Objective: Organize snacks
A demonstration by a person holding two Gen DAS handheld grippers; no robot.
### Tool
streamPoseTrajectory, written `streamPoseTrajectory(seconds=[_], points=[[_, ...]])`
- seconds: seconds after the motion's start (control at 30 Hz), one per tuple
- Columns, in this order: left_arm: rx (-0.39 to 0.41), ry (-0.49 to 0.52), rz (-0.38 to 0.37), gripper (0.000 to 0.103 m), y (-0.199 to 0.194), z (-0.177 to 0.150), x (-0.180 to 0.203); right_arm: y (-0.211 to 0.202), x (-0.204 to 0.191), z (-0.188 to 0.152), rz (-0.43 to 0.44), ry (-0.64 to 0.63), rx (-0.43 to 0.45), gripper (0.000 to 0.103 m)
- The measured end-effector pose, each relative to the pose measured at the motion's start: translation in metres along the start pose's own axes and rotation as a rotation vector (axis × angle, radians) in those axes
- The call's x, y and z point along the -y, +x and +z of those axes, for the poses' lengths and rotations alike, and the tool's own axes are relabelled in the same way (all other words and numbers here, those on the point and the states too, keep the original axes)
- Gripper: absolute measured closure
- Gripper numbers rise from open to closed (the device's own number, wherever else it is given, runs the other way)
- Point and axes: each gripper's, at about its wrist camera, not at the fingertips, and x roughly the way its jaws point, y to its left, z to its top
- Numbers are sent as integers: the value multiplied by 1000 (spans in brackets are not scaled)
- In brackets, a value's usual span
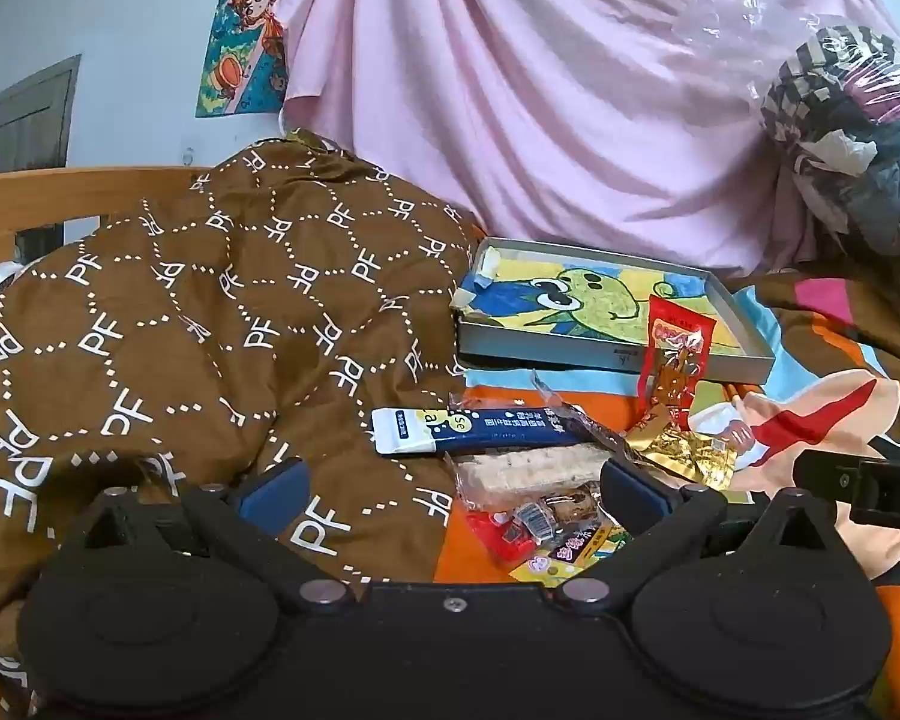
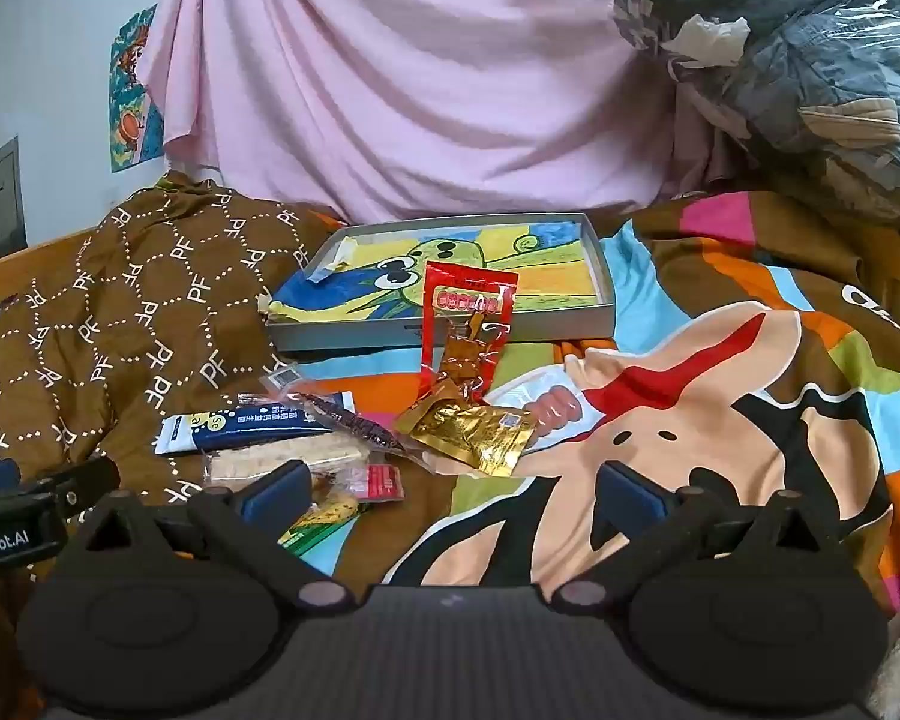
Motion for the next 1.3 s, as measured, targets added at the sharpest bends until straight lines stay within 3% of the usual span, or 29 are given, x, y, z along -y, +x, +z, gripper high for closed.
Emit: streamPoseTrajectory(seconds=[1.3], points=[[2, 4, -1, 1, 1, -4, 6, 3, 0, -2, 0, 5, -24, 0]])
